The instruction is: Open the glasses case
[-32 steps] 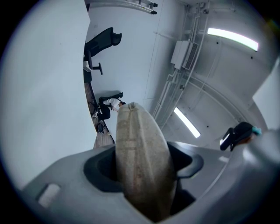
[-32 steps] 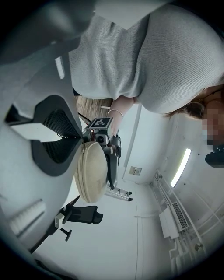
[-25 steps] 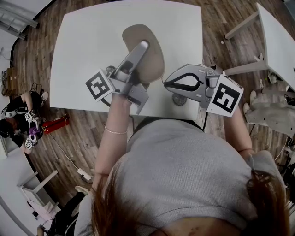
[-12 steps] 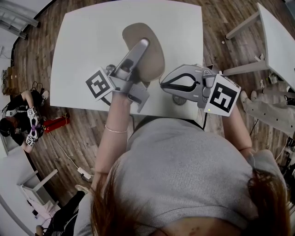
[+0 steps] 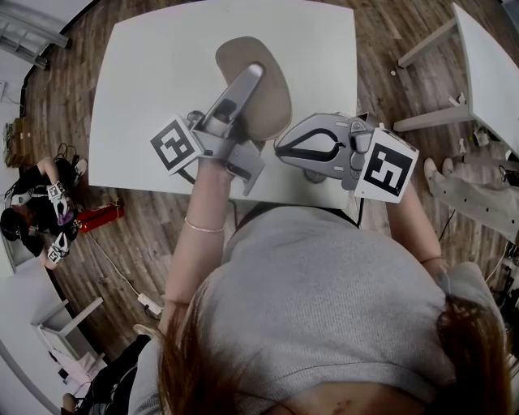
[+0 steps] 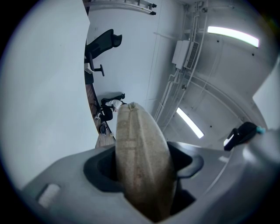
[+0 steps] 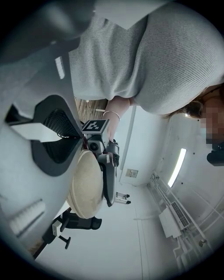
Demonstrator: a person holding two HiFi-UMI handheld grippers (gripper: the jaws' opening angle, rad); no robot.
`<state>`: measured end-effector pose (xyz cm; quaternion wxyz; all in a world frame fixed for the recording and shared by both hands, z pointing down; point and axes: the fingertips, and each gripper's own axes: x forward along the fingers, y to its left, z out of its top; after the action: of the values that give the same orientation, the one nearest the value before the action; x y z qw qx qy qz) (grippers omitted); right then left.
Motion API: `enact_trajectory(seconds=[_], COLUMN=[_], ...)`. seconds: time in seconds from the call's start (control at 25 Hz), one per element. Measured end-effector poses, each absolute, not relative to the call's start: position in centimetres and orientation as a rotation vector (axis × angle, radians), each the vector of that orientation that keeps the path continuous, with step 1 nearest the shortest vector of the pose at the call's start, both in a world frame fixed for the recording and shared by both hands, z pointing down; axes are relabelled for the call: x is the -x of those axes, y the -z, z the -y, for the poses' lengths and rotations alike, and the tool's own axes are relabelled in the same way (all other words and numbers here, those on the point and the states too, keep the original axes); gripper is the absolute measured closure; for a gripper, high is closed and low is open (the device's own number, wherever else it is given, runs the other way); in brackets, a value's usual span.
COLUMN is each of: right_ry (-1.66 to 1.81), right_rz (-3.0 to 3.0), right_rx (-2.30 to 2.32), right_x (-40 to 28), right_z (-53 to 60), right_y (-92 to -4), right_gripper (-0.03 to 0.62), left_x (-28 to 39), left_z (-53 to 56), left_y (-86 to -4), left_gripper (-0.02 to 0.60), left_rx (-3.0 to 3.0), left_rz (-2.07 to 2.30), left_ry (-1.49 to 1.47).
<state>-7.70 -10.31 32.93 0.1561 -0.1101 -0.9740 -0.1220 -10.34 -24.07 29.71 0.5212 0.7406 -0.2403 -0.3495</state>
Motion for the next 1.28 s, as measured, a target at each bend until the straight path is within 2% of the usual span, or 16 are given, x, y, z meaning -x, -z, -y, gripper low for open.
enact_trajectory(seconds=[0.92, 0.96, 1.08, 1.16, 1.28], right_ry=[0.311, 0.285, 0.106, -0.054, -0.177], right_rz=[2.823, 2.840, 2.923, 2.940, 2.899], right_rx=[0.295, 0.287, 0.224, 0.133, 0.029], right_x=[8.0, 7.7, 6.5, 5.7, 4.1], right_z=[9.8, 9.8, 10.0, 10.7, 12.3], right_y=[-33.7, -33.5, -32.9, -33.1, -34.4], right_gripper=[0.579, 0.570, 0.484, 0.481, 0.413], left_x=[10.7, 10.8, 10.7, 10.7, 10.8], left_z=[23.6, 23.5, 23.4, 23.4, 23.3], left_y=[-30.4, -30.5, -30.7, -30.7, -30.8], left_gripper=[0.267, 0.267, 0.268, 0.270, 0.270], left_rx=[-1.757, -1.750, -1.745, -1.732, -1.731], left_rz=[0.588, 0.581, 0.571, 0.563, 0.561], left_ry=[0.877, 0.886, 0.887, 0.899, 0.908])
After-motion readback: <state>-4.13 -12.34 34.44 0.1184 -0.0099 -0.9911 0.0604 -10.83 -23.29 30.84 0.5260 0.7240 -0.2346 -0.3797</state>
